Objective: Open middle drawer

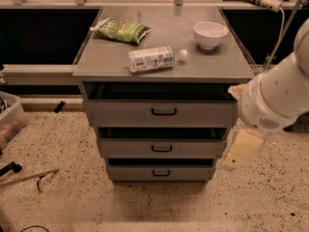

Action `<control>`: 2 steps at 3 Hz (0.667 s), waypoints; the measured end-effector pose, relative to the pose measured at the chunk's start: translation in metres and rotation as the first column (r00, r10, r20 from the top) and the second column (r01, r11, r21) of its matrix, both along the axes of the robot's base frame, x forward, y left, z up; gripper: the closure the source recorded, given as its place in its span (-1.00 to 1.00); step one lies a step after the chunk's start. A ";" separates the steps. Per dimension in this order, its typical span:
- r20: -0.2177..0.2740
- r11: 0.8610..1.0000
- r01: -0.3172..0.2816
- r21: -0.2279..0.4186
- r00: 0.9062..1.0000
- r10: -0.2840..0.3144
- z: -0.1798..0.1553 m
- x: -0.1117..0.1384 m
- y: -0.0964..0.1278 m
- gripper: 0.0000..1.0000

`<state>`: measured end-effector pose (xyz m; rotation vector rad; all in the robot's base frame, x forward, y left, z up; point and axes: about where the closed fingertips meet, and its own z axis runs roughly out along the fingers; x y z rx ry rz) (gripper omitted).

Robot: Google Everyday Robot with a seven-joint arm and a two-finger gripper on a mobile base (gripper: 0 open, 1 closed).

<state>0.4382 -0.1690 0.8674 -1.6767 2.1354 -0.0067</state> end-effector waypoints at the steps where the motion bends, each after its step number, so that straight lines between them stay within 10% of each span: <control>1: -0.029 0.999 0.038 0.023 0.999 -0.037 -0.079 -0.003 -0.003 -1.00; 2: -0.042 0.995 0.073 0.074 0.997 -0.070 -0.151 0.002 -0.009 -1.00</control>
Offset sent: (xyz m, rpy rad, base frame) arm 0.0259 -0.0171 -0.2480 0.1692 0.0131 -0.1305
